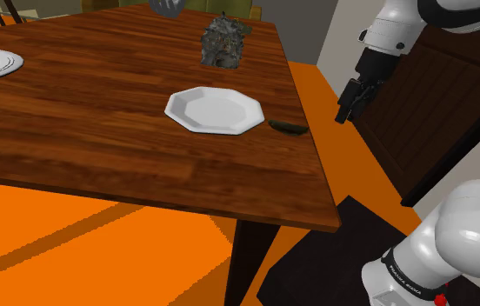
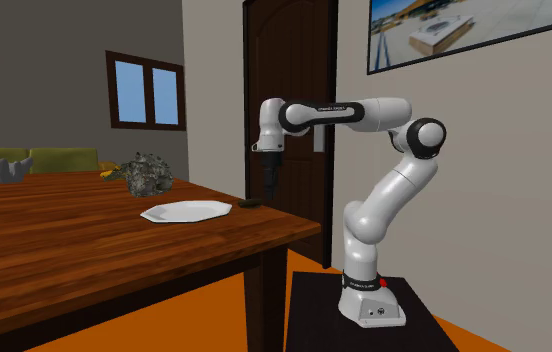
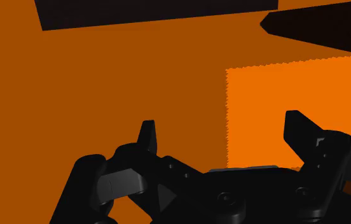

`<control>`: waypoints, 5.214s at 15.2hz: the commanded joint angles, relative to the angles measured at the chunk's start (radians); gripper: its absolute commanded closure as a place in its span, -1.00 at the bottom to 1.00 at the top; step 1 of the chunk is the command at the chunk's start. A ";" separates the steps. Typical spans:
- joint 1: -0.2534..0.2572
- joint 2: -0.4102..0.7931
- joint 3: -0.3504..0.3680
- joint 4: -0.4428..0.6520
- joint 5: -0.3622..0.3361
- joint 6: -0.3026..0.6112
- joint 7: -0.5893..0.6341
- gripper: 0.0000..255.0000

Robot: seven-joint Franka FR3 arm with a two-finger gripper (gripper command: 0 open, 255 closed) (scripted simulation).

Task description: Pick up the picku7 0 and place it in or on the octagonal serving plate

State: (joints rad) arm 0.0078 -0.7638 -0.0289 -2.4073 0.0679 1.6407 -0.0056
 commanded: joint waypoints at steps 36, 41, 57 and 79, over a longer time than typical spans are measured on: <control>0.343 -0.181 0.321 -0.202 -0.005 0.599 -0.256 1.00; 0.343 -0.181 0.321 -0.202 -0.005 0.599 -0.256 1.00; 0.326 -0.147 0.297 -0.024 -0.021 0.456 -0.274 1.00; 0.203 0.340 0.394 0.301 -0.115 0.618 -0.216 1.00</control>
State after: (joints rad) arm 0.2107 -0.4227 0.3642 -2.0936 -0.0473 2.2457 -0.2230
